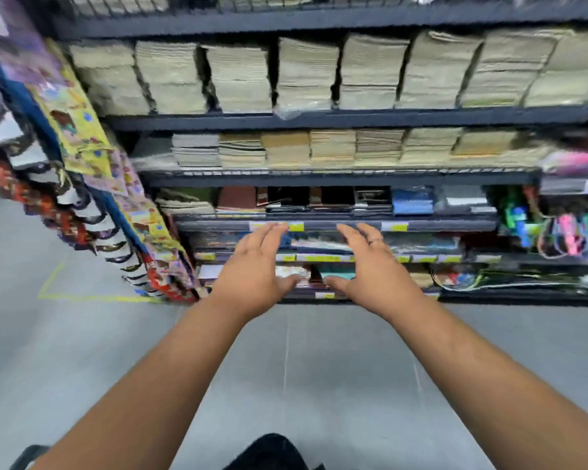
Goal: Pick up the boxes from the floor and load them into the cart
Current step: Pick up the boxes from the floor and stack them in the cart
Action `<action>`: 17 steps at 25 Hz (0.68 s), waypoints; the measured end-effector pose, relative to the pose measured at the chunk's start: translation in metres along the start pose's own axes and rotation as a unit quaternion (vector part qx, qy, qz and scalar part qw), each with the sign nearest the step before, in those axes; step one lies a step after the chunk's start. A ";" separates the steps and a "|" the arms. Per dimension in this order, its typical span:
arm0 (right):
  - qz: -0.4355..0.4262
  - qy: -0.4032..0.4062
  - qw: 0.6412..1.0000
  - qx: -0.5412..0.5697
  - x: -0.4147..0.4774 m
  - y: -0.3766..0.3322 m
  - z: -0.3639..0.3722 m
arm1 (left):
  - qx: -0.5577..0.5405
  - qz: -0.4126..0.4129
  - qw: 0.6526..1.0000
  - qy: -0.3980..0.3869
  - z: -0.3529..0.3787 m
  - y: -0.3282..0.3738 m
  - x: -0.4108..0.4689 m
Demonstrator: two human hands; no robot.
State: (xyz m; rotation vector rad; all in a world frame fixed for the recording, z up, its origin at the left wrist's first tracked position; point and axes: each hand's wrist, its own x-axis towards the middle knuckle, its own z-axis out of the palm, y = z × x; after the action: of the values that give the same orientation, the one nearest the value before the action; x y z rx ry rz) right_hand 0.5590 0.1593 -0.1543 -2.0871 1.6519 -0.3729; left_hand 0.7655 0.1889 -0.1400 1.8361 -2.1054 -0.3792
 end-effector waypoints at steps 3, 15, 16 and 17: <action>0.058 0.040 0.997 0.011 -0.001 0.050 -0.028 | -0.001 0.077 0.996 -0.039 0.022 0.045 0.048; 0.333 0.223 0.916 0.027 -0.015 0.225 -0.147 | -0.034 0.404 0.903 -0.139 0.123 0.262 0.261; 0.358 0.238 0.902 0.035 -0.024 0.237 -0.154 | -0.039 0.422 0.892 -0.154 0.132 0.283 0.268; 0.379 0.256 0.888 0.039 -0.036 0.250 -0.162 | -0.043 0.441 0.881 -0.167 0.143 0.305 0.274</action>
State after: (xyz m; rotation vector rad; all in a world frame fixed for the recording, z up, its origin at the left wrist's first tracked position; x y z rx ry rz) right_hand 0.2622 0.1198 -0.1379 -1.1681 2.5360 -0.7332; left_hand 0.3979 -0.0419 -0.1296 0.6248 -2.8116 -0.5453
